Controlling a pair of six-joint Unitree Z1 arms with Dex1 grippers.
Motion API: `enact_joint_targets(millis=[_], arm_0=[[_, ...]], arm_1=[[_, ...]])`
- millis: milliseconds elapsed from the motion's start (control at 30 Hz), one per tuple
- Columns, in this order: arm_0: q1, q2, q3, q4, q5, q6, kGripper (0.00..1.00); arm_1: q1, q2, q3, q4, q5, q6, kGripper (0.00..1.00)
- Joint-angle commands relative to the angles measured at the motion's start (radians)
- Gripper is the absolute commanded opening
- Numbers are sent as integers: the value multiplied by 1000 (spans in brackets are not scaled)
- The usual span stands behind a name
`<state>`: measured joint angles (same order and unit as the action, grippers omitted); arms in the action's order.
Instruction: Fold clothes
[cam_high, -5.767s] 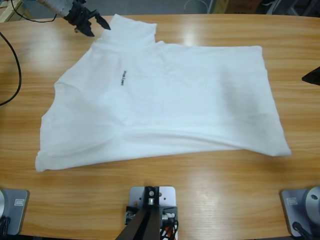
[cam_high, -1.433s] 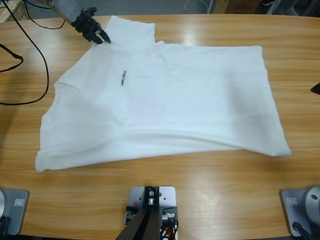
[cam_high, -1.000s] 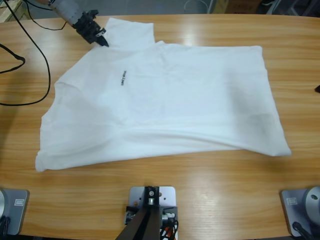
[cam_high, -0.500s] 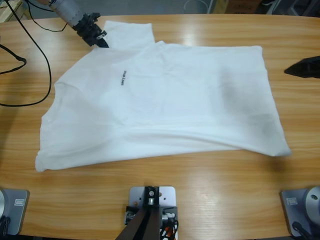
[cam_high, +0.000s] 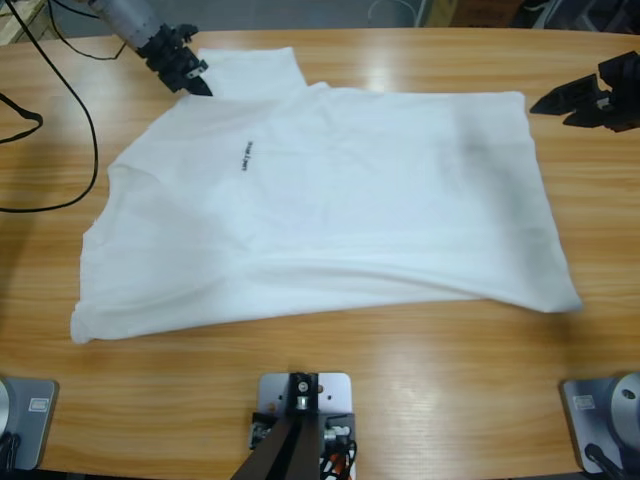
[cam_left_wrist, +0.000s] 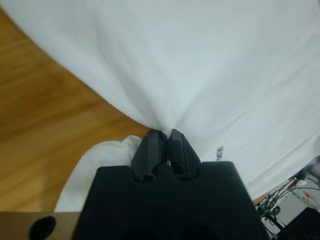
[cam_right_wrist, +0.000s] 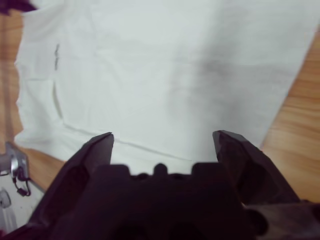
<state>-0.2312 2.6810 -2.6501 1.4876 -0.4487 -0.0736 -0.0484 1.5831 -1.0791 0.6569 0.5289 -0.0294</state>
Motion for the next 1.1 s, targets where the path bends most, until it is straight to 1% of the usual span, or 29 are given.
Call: enact_joint_targets(millis=[33, 233, 367, 433, 567, 700, 933, 1100], arm_0=[[-7, -28, -395, 60, 28, 28, 0], [-7, -38, -391, 92, 38, 47, 0], [-7, -42, -390, 102, 38, 51, 0], [-3, -43, -389, 112, 38, 55, 0], [0, -49, -389, 124, 38, 58, 0], [1, -52, -390, 135, 38, 62, 0], [3, -44, -387, 139, 38, 66, 0], [12, -43, -386, 142, 38, 69, 0]], arm_1=[[-36, 125, -2, -59, -39, -52, 812], [-36, 177, -1, -130, -82, -72, 811], [-52, 236, -69, -106, -89, -70, 816], [-55, 250, -92, -126, -91, -65, 835], [-73, 284, -145, -169, -92, -37, 826], [-77, 344, -217, -173, -99, -33, 769], [-154, 453, -280, -174, -84, -42, 770], [-160, 512, -303, -185, -82, -43, 771]])
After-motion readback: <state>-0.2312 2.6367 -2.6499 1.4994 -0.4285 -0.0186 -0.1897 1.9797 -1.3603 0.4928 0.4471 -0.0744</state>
